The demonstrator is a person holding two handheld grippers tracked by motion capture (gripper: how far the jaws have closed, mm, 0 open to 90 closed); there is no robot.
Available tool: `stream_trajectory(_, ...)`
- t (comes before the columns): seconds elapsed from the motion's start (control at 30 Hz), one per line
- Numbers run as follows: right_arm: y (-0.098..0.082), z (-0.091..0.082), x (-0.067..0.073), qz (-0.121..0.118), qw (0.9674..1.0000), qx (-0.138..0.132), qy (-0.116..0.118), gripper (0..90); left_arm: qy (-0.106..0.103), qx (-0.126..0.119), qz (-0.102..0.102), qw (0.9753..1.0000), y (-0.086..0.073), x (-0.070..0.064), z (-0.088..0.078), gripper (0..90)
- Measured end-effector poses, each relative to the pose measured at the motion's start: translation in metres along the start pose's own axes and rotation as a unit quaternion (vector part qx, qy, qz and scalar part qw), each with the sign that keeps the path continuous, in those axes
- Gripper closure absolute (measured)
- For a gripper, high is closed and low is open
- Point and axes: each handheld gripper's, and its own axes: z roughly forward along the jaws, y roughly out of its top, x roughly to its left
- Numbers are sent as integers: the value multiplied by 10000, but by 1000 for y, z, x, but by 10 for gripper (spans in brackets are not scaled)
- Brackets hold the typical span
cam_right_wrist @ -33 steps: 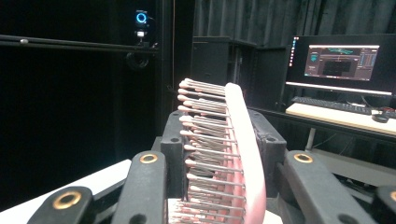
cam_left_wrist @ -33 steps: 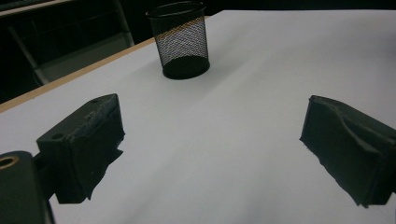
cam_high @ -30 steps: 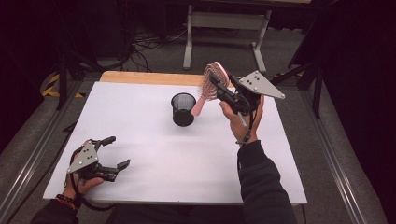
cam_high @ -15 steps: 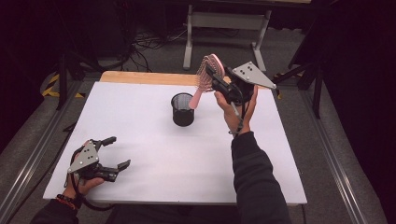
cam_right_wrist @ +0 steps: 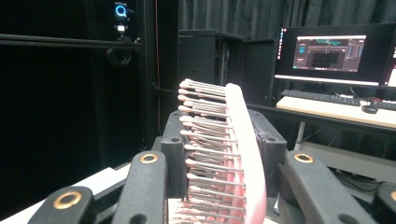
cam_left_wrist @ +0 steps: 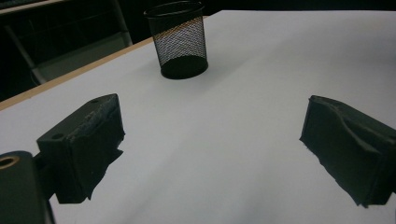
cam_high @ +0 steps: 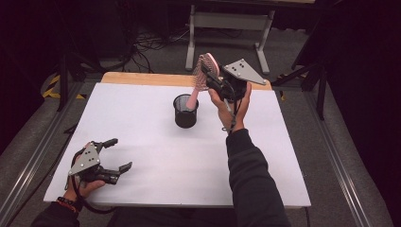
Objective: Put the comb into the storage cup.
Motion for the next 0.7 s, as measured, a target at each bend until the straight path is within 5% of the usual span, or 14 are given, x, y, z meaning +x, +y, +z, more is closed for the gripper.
stream_trajectory(0.2, -10, 8, 0, 197, 9998, 77, -41, 645, -4, -12, -12, 10000, 0, 0, 0, 68)
stream_trajectory(0.23, -13, 10, 1, 377, 9993, 84, -27, 645, -3, -13, -13, 10000, 0, 1, 0, 68)
stream_trajectory(0.33, -16, 12, 0, 283, 9995, 156, -72, 645, -3, -12, -17, 10000, 0, 1, 0, 68)
stream_trajectory(0.7, -42, 21, -2, 690, 9969, 380, 12, 644, -19, 49, 11, 10000, 0, 0, 1, 69)
